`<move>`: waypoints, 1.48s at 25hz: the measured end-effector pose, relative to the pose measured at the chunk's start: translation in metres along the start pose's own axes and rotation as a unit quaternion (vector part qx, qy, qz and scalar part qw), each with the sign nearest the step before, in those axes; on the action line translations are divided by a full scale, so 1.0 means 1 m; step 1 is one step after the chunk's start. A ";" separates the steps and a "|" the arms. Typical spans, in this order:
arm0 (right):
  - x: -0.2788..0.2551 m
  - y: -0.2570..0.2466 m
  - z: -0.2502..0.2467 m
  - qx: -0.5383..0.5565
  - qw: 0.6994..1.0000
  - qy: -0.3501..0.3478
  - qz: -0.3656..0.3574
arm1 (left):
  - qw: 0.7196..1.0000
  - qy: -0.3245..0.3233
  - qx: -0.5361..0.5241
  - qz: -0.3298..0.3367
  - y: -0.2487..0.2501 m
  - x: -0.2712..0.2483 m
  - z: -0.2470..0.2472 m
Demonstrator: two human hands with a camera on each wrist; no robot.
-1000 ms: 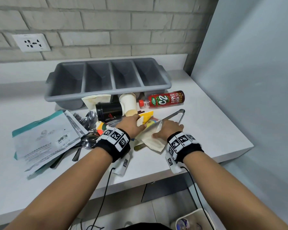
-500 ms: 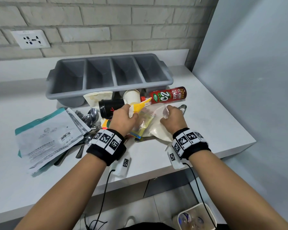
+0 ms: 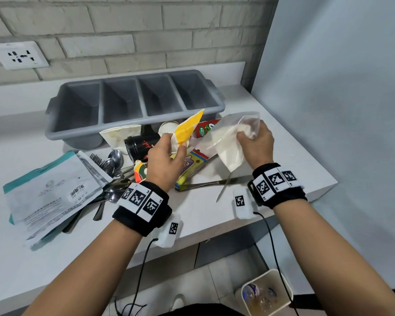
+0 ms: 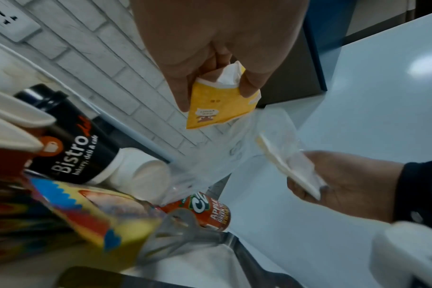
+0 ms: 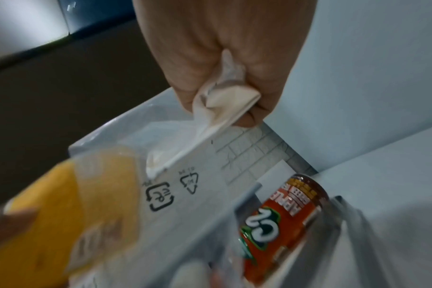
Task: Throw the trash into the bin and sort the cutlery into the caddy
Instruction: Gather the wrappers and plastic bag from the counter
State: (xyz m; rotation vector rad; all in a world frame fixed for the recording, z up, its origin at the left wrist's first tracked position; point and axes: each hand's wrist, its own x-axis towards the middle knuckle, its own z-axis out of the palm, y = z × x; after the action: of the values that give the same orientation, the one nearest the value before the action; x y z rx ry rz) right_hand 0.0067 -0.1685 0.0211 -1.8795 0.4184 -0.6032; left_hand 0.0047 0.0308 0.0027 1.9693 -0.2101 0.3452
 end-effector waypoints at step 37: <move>-0.265 0.486 -0.158 0.060 0.869 0.189 0.453 | 0.752 -0.632 0.159 -0.096 -0.199 -0.303 0.401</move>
State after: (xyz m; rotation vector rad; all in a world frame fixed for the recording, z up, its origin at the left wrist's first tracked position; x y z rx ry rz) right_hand -0.3040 -0.3221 -0.4387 -1.2227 1.3840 -0.3224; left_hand -0.1624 -0.2561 -0.4240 2.2220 -0.8330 -1.2425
